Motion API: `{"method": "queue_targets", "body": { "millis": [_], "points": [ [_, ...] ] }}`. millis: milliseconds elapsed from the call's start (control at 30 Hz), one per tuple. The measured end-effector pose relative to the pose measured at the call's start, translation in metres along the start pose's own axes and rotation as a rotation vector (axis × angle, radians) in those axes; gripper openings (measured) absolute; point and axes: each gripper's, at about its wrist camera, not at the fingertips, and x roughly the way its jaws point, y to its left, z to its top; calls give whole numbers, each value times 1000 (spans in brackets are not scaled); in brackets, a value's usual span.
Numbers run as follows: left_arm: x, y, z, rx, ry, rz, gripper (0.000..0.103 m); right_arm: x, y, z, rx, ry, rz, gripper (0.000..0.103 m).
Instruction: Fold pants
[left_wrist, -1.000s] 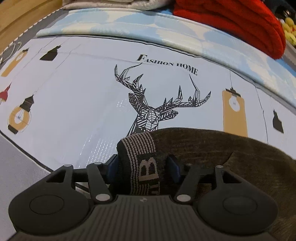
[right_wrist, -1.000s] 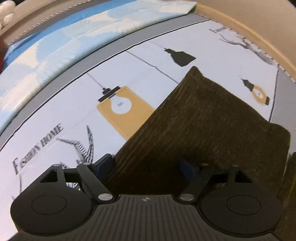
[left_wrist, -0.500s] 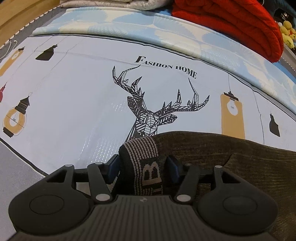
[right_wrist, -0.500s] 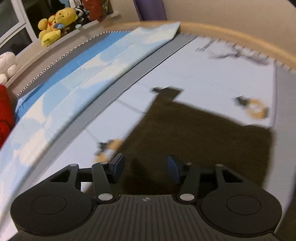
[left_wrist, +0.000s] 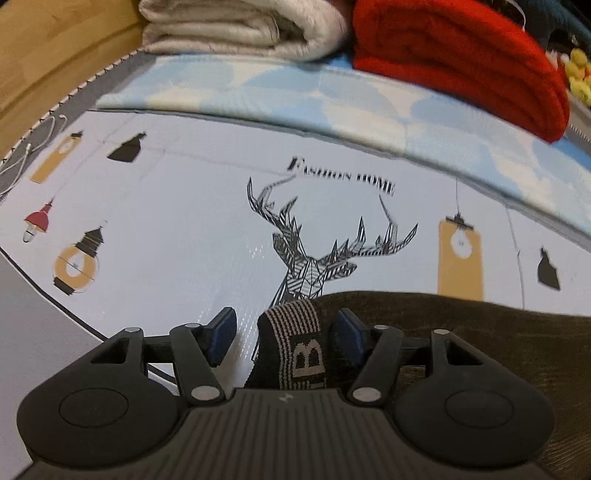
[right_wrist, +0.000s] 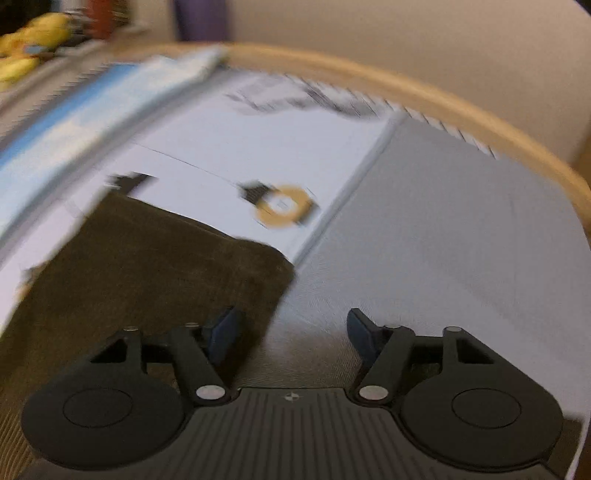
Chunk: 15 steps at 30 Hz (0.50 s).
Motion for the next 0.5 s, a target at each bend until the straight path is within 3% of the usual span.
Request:
{"method": "queue_targets", "body": {
  "millis": [133, 267, 433, 500],
  "points": [
    [-18, 0, -7, -19, -15, -27, 65, -63, -14, 7, -19, -92, 139, 67],
    [-54, -2, -21, -57, -28, -135, 62, -120, -36, 0, -19, -136, 273, 68],
    [-110, -6, -55, 27, -47, -260, 23, -166, -55, -46, -105, -101, 394, 67],
    [-132, -3, -73, 66, -55, -294, 18, -177, -67, -64, -117, -89, 428, 67]
  ]
}}
